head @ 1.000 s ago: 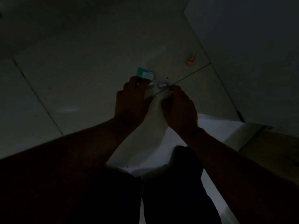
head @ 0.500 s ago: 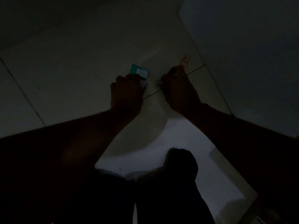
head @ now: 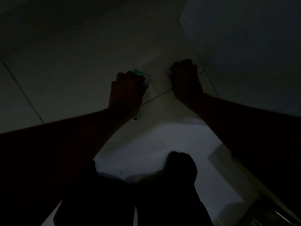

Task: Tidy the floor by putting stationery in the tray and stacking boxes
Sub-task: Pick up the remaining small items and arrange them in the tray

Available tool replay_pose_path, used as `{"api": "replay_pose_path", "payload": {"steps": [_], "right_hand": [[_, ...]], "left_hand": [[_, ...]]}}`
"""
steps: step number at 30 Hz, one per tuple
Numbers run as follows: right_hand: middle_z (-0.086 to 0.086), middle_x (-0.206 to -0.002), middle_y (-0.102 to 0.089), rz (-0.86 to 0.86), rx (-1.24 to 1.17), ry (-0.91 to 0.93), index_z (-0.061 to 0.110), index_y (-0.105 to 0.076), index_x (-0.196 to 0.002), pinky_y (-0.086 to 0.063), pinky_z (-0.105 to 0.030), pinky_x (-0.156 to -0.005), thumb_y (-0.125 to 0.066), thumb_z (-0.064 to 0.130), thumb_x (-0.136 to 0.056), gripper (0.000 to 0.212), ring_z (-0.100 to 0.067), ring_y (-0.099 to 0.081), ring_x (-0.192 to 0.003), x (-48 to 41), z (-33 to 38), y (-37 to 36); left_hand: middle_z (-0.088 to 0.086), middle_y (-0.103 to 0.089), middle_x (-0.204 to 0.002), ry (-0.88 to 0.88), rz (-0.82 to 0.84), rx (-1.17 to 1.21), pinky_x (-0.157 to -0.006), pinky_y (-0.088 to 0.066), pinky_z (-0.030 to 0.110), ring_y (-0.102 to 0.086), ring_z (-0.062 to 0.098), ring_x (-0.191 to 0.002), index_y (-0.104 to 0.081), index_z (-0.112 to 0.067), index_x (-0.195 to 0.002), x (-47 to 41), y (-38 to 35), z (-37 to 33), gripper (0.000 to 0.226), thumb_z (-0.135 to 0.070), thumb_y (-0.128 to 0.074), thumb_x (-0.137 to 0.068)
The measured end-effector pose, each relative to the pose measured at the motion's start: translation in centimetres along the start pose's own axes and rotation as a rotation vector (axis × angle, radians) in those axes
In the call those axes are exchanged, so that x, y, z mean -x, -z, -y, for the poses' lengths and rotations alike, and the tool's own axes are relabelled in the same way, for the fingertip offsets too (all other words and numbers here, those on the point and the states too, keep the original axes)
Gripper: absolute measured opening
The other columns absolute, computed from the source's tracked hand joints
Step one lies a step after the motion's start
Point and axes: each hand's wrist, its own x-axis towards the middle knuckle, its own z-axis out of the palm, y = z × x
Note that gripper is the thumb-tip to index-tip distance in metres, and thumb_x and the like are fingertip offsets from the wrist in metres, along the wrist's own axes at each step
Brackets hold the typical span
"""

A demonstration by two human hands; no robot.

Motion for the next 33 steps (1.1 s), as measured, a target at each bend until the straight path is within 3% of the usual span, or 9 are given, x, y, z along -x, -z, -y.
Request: {"api": "replay_pose_path", "payload": {"steps": [8, 13, 16, 19, 22, 30, 33], "right_hand": [[-0.022, -0.118, -0.056, 0.079, -0.359, 0.059, 0.0, -0.067, -0.109, -0.036, -0.034, -0.095, -0.049, 0.021, -0.099, 0.03, -0.034, -0.05, -0.112, 5.2, 1.2, 1.2], [-0.025, -0.09, -0.066, -0.049, -0.632, -0.085, -0.007, -0.07, -0.092, -0.048, -0.042, -0.083, -0.057, 0.02, -0.096, 0.03, -0.036, -0.061, -0.09, 7.7, 3.1, 4.9], [-0.026, -0.085, -0.065, -0.093, -0.726, -0.142, -0.009, -0.068, -0.089, -0.05, -0.05, -0.077, -0.058, 0.018, -0.095, 0.029, -0.039, -0.061, -0.082, 8.9, 4.8, 7.7], [-0.027, -0.081, -0.064, -0.191, -0.814, -0.17, -0.01, -0.067, -0.083, -0.051, -0.053, -0.071, -0.06, 0.011, -0.094, 0.025, -0.04, -0.061, -0.077, 9.7, 6.6, 12.0], [-0.021, -0.077, -0.065, -0.259, -0.868, -0.211, -0.006, -0.067, -0.08, -0.052, -0.045, -0.07, -0.061, 0.016, -0.094, 0.027, -0.034, -0.063, -0.072, 10.6, 8.3, 17.0], [-0.023, -0.067, -0.062, -0.266, -1.067, -0.308, -0.008, -0.061, -0.071, -0.051, -0.037, -0.06, -0.06, 0.022, -0.095, 0.039, -0.034, -0.061, -0.064, 13.7, 11.3, 32.8], [-0.019, -0.064, -0.061, -0.313, -1.078, -0.302, -0.006, -0.061, -0.072, -0.052, -0.043, -0.06, -0.058, 0.025, -0.096, 0.04, -0.032, -0.059, -0.061, 15.5, 11.9, 38.7]], "left_hand": [[0.017, -0.059, -0.114, -0.049, 0.012, 0.011, -0.082, -0.043, 0.046, -0.048, 0.037, -0.108, -0.062, -0.011, -0.114, 2.4, 1.9, 0.1, 0.034, -0.036, -0.045, -0.097], [0.014, -0.061, -0.11, -0.017, 0.013, 0.1, -0.083, -0.044, 0.047, -0.05, 0.035, -0.105, -0.065, -0.014, -0.109, 4.5, 5.3, -0.7, 0.031, -0.035, -0.046, -0.097], [0.012, -0.061, -0.108, -0.005, 0.045, 0.162, -0.085, -0.043, 0.044, -0.05, 0.032, -0.104, -0.066, -0.015, -0.11, 6.2, 7.8, -1.6, 0.027, -0.032, -0.05, -0.096], [0.014, -0.063, -0.104, -0.056, 0.025, 0.231, -0.086, -0.042, 0.042, -0.055, 0.032, -0.098, -0.067, -0.01, -0.11, 7.9, 11.7, -2.7, 0.024, -0.024, -0.055, -0.094], [0.011, -0.064, -0.103, -0.054, 0.038, 0.233, -0.084, -0.044, 0.042, -0.057, 0.028, -0.094, -0.067, -0.013, -0.109, 8.9, 16.0, -4.2, 0.024, -0.027, -0.056, -0.094], [0.005, -0.065, -0.097, -0.073, -0.083, 0.328, -0.082, -0.049, 0.041, -0.058, 0.023, -0.088, -0.069, -0.017, -0.104, 11.0, 30.0, -9.9, 0.021, -0.031, -0.061, -0.09], [0.005, -0.067, -0.096, -0.108, -0.115, 0.39, -0.084, -0.049, 0.033, -0.057, 0.016, -0.086, -0.07, -0.014, -0.103, 12.0, 35.1, -12.7, 0.02, -0.027, -0.062, -0.09]]}}
